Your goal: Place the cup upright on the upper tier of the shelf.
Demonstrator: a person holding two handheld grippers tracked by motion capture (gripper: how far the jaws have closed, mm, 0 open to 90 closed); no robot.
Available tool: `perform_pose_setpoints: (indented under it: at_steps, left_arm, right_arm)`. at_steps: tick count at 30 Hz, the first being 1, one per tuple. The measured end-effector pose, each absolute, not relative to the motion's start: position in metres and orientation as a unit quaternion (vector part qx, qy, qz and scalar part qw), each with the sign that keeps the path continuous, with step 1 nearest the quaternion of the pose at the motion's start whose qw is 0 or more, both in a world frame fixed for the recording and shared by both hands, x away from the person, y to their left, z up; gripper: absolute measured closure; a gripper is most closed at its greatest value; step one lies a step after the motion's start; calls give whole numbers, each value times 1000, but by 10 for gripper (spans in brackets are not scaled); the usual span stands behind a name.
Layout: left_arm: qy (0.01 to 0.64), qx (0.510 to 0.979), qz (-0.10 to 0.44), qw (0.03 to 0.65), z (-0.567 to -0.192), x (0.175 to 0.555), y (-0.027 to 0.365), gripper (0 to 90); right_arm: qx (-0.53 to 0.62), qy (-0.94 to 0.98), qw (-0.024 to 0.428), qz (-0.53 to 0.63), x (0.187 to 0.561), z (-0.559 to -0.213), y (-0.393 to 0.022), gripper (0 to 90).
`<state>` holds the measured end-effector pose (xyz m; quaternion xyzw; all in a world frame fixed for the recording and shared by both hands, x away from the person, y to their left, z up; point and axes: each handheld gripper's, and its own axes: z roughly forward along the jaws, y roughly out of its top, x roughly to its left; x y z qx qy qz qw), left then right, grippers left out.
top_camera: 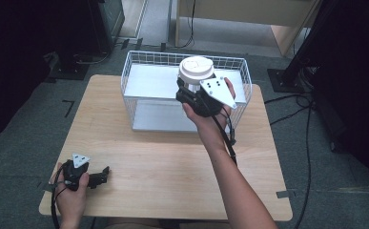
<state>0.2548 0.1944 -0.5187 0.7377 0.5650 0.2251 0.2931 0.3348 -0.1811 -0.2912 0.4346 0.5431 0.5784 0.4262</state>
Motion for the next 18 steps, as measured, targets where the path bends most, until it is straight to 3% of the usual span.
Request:
perform_pose_setpoints:
  at_steps: [18]
  left_arm:
    - [566, 737, 224, 294, -519, 255, 194, 0]
  right_arm:
    - [431, 538, 444, 572, 359, -271, -176, 159]
